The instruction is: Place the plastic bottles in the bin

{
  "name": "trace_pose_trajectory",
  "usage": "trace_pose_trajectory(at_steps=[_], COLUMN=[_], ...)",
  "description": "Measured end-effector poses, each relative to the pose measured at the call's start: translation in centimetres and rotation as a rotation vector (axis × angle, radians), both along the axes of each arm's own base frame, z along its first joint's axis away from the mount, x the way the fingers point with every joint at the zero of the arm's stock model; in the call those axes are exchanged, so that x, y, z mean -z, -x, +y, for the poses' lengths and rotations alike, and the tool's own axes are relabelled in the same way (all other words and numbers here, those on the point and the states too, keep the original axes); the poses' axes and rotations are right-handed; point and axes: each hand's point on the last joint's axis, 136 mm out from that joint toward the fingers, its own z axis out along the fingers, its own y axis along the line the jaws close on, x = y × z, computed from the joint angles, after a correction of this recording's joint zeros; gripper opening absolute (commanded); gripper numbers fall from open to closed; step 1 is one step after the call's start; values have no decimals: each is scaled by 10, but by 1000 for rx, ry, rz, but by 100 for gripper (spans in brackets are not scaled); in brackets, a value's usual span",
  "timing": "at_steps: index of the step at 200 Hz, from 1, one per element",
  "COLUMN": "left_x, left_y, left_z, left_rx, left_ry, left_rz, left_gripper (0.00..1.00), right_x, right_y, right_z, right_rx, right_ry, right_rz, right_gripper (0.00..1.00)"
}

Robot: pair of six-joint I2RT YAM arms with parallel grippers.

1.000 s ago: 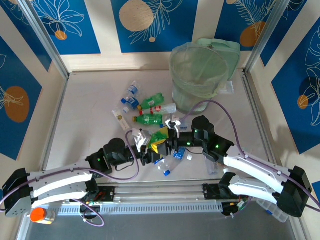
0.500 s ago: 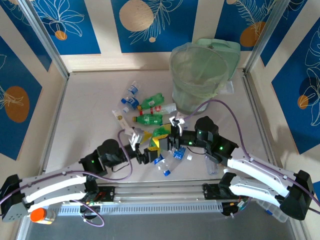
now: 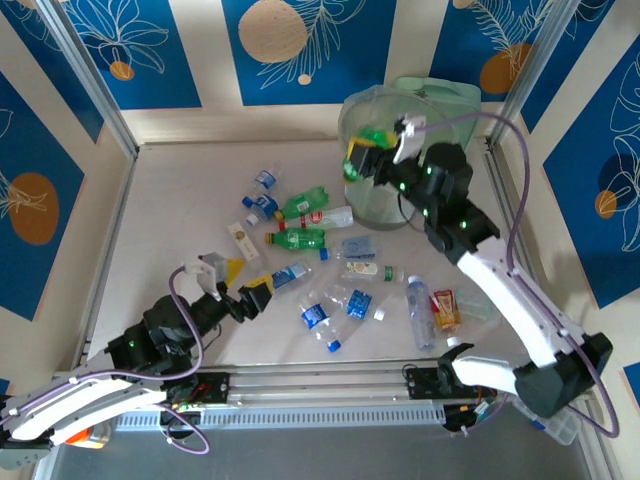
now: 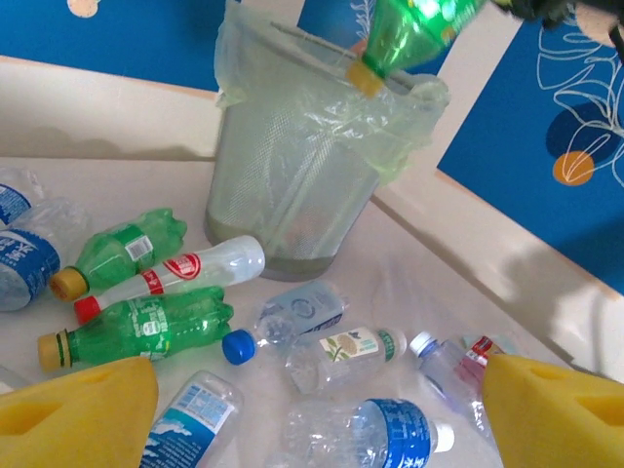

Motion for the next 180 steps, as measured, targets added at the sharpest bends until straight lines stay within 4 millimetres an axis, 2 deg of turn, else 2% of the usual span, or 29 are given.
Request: trace_pose_trajectory(at_steps=[20, 33, 67, 86, 131, 150, 180], left_x=[3, 5, 14, 19, 24, 24, 24], left_y=[0, -1, -4, -5, -6, -7, -7], left_z=[-1, -2, -7, -9, -12, -12, -12], left_rx=[2, 2, 3, 3, 4, 3, 3], left_ry=[-17, -30, -67, -82, -101, -103, -103], left_rz=[-6, -6, 10, 19, 29, 30, 30], left_gripper=[86, 86, 86, 86, 87, 87, 87], right_x=[-8, -6, 20, 47, 120, 153, 198], right_y=[-39, -61, -111, -135, -180, -192, -197], right_z=[-26, -40, -66, -67, -53, -50, -46], right_rx=[92, 137, 208, 206, 167, 161, 144], right_ry=[6, 13, 43, 69, 145, 181, 236], right_rz=[16, 35, 138, 228, 458, 541, 661], right_gripper=[40, 39, 39, 40, 44, 46, 52])
